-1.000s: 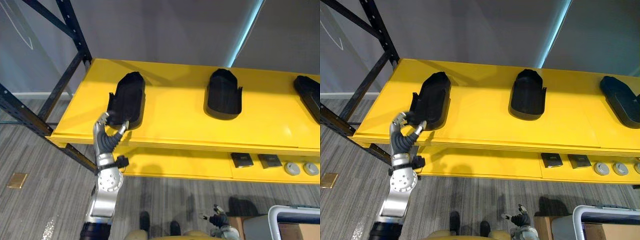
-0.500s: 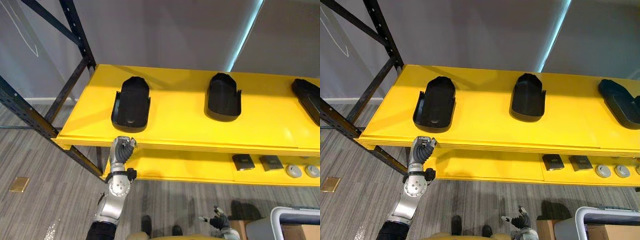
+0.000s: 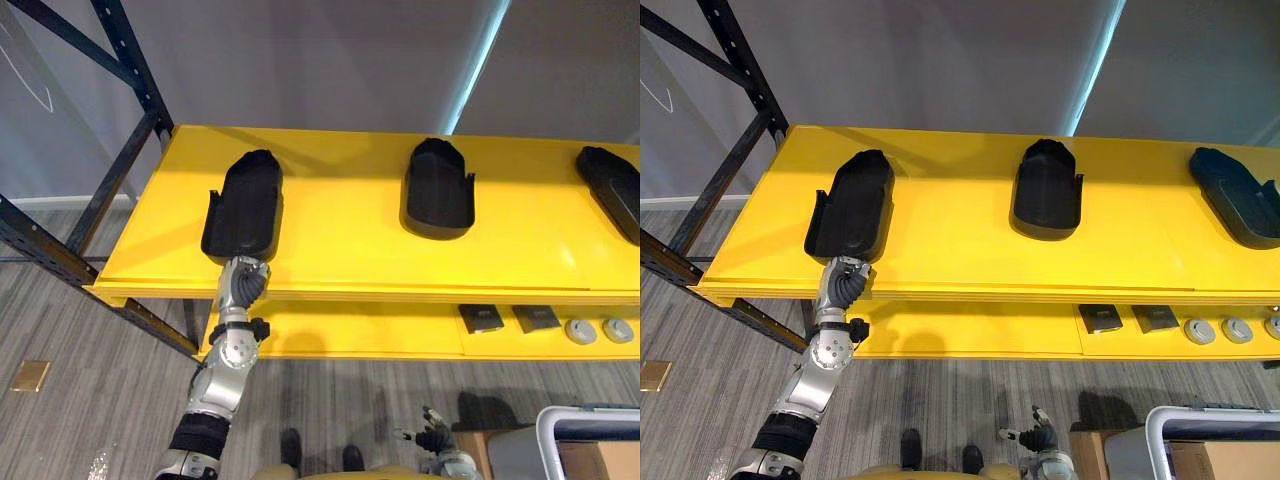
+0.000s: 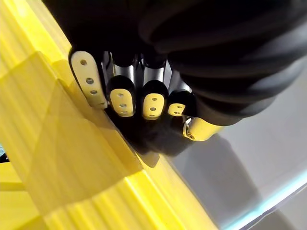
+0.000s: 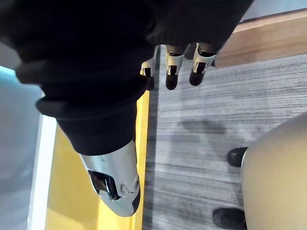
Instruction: Walk over and take plastic housings, then place them on the shelf
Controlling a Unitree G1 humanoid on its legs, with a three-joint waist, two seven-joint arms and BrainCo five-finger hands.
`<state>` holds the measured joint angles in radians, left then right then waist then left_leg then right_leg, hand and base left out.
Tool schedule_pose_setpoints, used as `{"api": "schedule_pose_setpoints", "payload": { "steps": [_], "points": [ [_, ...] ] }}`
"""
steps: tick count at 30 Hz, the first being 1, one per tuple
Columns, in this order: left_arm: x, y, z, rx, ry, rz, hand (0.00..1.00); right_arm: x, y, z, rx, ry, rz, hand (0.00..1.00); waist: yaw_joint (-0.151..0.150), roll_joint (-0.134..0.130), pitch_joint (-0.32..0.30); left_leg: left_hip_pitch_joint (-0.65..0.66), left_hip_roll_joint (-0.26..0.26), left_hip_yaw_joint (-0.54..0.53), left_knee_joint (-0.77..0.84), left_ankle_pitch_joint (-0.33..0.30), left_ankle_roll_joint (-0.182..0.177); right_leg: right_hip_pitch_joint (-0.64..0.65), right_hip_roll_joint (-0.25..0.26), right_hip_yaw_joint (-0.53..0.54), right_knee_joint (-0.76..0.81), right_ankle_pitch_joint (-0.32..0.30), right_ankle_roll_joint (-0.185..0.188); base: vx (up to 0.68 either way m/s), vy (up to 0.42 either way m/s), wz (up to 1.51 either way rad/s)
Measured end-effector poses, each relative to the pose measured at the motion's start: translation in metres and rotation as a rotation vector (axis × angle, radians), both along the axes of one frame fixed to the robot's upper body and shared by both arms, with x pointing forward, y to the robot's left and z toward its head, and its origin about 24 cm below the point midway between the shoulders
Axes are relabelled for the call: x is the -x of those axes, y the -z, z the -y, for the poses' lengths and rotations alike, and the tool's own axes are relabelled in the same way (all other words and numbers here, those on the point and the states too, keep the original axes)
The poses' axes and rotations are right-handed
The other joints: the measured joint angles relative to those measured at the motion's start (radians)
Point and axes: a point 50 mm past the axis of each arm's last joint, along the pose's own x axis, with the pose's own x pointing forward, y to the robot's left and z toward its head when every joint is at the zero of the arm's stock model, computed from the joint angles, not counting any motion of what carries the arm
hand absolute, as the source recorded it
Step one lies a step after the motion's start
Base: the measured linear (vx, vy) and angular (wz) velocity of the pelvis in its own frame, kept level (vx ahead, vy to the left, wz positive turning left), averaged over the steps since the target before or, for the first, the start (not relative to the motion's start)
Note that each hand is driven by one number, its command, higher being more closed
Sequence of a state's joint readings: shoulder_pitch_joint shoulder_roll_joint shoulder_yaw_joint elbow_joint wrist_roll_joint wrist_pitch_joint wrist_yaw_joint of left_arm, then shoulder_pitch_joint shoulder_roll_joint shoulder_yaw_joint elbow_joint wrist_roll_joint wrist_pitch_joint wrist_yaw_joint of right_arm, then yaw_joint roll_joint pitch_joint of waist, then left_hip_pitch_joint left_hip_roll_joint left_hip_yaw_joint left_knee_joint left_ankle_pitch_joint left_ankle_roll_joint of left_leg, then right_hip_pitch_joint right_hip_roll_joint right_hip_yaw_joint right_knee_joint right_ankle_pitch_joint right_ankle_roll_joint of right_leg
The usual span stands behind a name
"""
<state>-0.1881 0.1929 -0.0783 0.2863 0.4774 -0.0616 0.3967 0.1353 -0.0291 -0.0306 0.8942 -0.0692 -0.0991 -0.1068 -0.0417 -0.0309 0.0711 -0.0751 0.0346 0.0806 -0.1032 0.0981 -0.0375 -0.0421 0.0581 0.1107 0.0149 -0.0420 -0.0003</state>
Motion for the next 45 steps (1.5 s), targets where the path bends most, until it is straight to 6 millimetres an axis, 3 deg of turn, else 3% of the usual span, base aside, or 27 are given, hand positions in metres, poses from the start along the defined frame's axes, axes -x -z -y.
{"api": "schedule_pose_setpoints", "payload": {
  "steps": [7,23,28,42,44,45],
  "points": [
    [-0.013,-0.012,-0.006,-0.045,-0.013,0.021,1.00,0.000,0.001,-0.003,-0.007,-0.004,-0.002,0.00,-0.007,-0.018,-0.009,-0.018,-0.013,-0.001,0.001,0.002,0.004,-0.015,-0.012,0.001,-0.002,0.002,0.003,0.03,0.009,0.01],
    [-0.016,-0.018,-0.006,-0.082,-0.027,0.048,1.00,-0.001,0.000,-0.005,-0.011,-0.004,0.003,0.00,-0.022,-0.022,-0.008,-0.015,-0.015,-0.005,0.000,0.007,0.012,-0.014,-0.014,-0.003,0.002,0.006,-0.002,0.02,-0.003,0.01],
    [-0.031,-0.032,-0.012,-0.105,-0.032,0.074,1.00,-0.001,0.000,-0.006,-0.016,-0.005,0.003,0.00,-0.024,-0.033,-0.007,-0.015,-0.019,-0.003,0.000,0.007,0.012,-0.014,-0.019,-0.003,0.001,0.001,0.005,0.00,0.000,0.00],
    [-0.039,-0.032,-0.012,-0.054,-0.024,0.046,1.00,-0.003,0.001,-0.010,-0.018,-0.018,-0.003,0.00,-0.032,-0.040,-0.006,0.005,-0.024,-0.022,0.000,0.007,0.013,0.019,-0.022,-0.024,0.000,0.000,0.004,0.00,-0.005,0.04],
    [-0.039,-0.038,-0.010,-0.042,-0.016,0.071,1.00,-0.003,0.001,-0.009,-0.017,-0.019,-0.006,0.00,-0.029,-0.040,-0.005,0.010,-0.024,-0.026,-0.001,0.007,0.013,0.020,-0.023,-0.027,0.001,-0.001,0.004,-0.04,-0.009,0.08],
    [-0.036,-0.050,-0.007,-0.028,0.001,0.130,1.00,-0.002,0.002,-0.009,-0.017,-0.018,-0.008,0.00,-0.025,-0.040,-0.005,0.009,-0.025,-0.030,-0.001,0.007,0.013,0.020,-0.024,-0.030,0.001,-0.002,0.005,-0.01,-0.005,0.08]
  ]
}}
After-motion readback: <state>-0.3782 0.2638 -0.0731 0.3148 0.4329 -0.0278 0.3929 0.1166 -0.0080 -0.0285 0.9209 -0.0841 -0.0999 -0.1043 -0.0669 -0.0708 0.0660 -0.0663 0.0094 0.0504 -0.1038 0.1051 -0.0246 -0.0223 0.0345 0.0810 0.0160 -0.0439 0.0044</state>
